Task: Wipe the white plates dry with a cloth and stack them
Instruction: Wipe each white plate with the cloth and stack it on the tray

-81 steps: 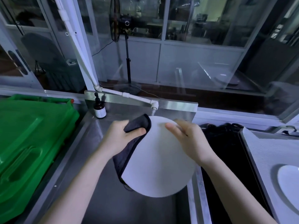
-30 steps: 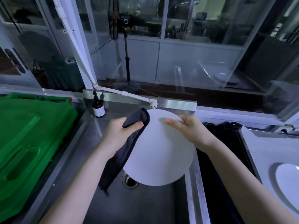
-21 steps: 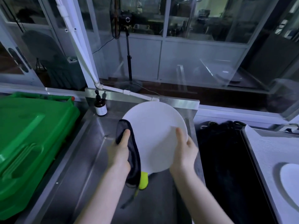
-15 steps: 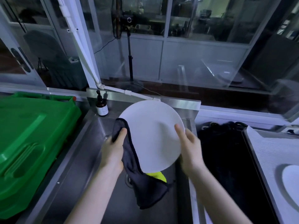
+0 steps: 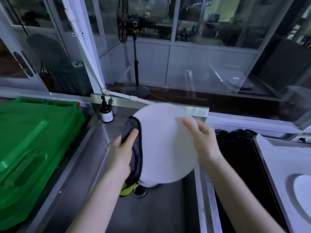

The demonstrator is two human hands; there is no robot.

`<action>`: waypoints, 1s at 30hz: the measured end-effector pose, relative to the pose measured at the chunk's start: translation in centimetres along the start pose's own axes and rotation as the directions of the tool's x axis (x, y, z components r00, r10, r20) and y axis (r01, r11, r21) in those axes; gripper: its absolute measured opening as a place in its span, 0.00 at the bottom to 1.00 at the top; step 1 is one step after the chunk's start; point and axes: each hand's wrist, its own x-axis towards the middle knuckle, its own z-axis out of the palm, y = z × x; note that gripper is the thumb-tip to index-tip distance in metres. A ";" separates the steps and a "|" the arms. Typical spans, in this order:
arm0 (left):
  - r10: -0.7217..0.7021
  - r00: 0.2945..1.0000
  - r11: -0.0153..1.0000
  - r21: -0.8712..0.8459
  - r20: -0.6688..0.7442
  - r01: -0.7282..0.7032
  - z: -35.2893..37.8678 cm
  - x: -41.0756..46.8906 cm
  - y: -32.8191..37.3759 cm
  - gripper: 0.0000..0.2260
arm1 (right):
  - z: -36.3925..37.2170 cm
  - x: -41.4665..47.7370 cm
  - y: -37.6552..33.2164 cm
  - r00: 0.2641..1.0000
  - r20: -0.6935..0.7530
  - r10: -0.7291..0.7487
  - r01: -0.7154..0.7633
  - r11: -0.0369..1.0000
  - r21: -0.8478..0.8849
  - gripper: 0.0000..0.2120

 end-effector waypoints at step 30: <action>-0.273 0.931 0.960 -0.125 -0.242 0.249 0.9 -1.7 -1.1 0.09 | 2.9 -3.8 4.3 0.973 -0.189 0.135 -0.108 0.983 0.146 0.06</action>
